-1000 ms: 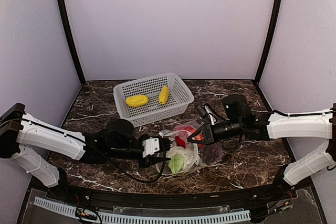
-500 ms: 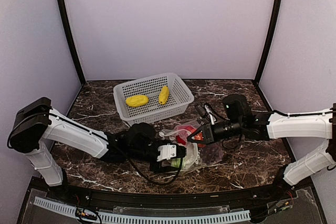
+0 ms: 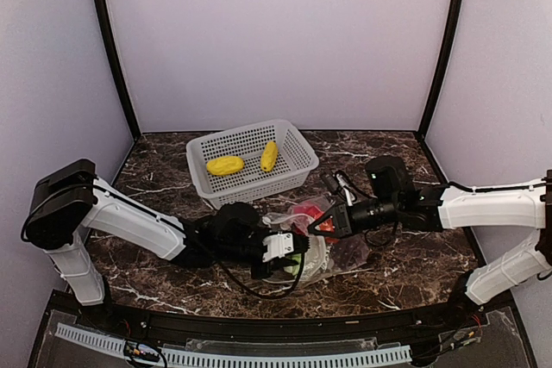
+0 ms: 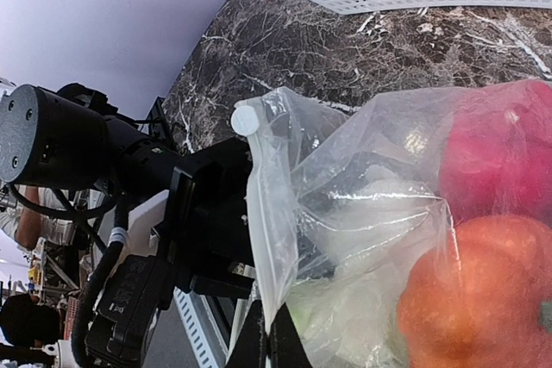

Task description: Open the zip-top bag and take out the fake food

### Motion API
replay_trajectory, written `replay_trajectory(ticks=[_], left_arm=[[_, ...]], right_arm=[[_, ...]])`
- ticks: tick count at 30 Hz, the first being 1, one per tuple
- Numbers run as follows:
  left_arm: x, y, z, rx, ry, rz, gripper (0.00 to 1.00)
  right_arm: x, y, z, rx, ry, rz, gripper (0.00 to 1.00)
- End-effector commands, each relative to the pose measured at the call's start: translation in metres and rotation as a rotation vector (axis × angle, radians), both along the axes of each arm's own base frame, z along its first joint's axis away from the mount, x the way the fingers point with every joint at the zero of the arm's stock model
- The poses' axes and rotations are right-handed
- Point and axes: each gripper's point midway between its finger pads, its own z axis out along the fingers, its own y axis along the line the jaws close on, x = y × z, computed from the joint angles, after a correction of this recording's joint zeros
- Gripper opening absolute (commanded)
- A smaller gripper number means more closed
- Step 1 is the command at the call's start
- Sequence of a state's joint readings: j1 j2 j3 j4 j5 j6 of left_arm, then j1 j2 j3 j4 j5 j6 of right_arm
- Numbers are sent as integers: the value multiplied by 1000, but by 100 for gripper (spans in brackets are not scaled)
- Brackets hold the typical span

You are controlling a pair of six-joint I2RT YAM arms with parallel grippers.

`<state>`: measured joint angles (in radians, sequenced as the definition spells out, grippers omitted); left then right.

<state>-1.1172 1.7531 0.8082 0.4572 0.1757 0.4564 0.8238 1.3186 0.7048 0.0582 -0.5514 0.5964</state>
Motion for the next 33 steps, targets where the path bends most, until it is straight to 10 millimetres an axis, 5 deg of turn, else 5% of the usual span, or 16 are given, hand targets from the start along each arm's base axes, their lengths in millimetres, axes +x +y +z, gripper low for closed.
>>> replay_trajectory(ticks=[1, 6, 20, 33], left_arm=[[-2, 20, 11, -14, 31, 34, 12], [-9, 33, 30, -75, 43, 32, 1], [-59, 47, 136, -323, 146, -133, 1], [-2, 60, 212, -585, 232, -2, 1]], right_arm=[[1, -5, -5, -6, -6, -13, 0], [0, -9, -8, -14, -6, -23, 0], [8, 1, 0, 7, -23, -13, 0], [9, 4, 2, 12, -28, -4, 0]])
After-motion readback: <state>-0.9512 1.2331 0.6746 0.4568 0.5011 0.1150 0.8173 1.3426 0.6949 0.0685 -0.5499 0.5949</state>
